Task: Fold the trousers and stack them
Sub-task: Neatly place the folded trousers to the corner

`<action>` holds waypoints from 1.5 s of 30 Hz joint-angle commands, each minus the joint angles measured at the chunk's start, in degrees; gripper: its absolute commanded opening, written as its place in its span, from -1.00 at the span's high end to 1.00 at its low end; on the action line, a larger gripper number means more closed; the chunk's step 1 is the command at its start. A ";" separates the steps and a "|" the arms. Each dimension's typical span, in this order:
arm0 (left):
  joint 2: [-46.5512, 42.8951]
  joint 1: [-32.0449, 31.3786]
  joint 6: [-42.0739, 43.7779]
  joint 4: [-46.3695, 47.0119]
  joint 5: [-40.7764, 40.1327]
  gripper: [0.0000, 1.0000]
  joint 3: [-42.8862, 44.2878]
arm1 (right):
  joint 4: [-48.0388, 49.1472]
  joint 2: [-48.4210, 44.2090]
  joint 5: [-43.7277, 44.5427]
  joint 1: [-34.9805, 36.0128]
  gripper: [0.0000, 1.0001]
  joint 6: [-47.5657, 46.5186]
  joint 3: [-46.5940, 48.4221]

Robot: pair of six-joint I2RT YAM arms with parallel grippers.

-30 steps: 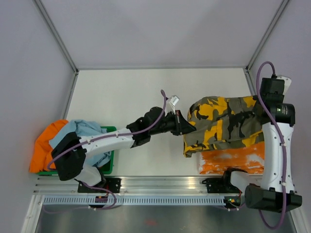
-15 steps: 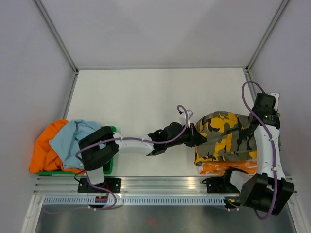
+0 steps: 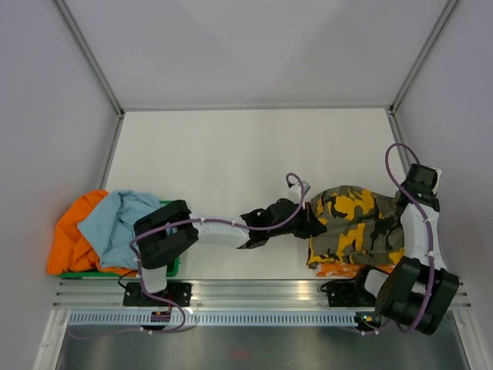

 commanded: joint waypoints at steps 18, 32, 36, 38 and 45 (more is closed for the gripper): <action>-19.51 1.92 20.43 -21.28 -5.00 -0.63 10.35 | -0.78 1.56 -12.33 -0.21 -0.27 17.36 20.86; 5.87 2.09 -1.60 -11.61 7.21 0.95 18.79 | 8.62 -5.81 -19.29 0.58 1.00 27.30 2.84; 12.03 2.44 -8.03 -11.87 7.13 0.95 17.75 | 10.03 -7.67 -11.66 0.67 1.00 32.89 -4.17; 14.31 2.88 -11.45 -12.66 7.13 0.95 16.34 | 13.09 -8.46 -11.89 0.67 1.00 34.23 -6.65; 13.64 3.06 -11.48 -9.15 11.26 0.95 11.94 | 14.61 -4.16 -9.79 0.58 1.00 36.61 -7.99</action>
